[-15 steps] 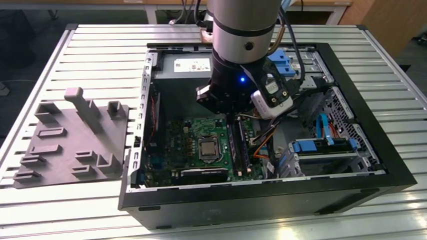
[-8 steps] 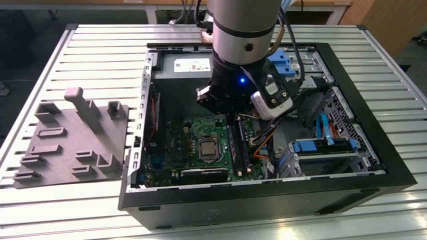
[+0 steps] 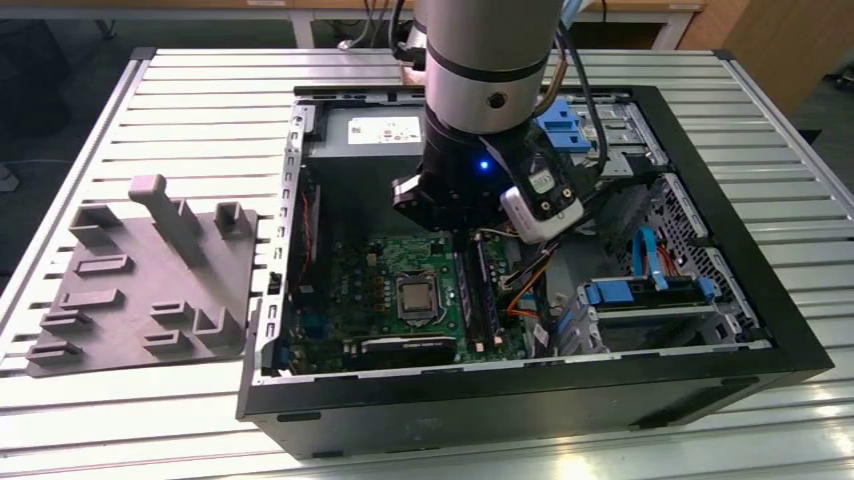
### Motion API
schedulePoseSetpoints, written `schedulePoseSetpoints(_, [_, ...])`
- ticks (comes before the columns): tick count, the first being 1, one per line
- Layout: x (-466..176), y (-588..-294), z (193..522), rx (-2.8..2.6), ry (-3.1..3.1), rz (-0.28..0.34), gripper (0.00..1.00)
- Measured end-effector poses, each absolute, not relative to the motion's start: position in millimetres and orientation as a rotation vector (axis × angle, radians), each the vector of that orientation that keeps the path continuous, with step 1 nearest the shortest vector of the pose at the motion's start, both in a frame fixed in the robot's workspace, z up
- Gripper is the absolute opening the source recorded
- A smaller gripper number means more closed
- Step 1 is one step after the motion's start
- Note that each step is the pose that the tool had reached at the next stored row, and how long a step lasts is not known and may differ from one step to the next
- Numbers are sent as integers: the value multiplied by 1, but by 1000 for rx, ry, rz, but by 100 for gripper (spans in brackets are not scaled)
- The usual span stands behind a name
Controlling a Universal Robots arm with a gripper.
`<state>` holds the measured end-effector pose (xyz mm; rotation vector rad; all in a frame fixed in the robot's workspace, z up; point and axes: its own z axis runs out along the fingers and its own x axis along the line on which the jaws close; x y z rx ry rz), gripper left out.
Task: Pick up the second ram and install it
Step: 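Insert the second ram into the second slot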
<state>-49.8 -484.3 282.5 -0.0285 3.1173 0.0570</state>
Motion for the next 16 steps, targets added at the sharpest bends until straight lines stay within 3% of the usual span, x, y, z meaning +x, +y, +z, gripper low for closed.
schedulePoseSetpoints(16, [-48, -484, 276, -29, 3117, 57, 12])
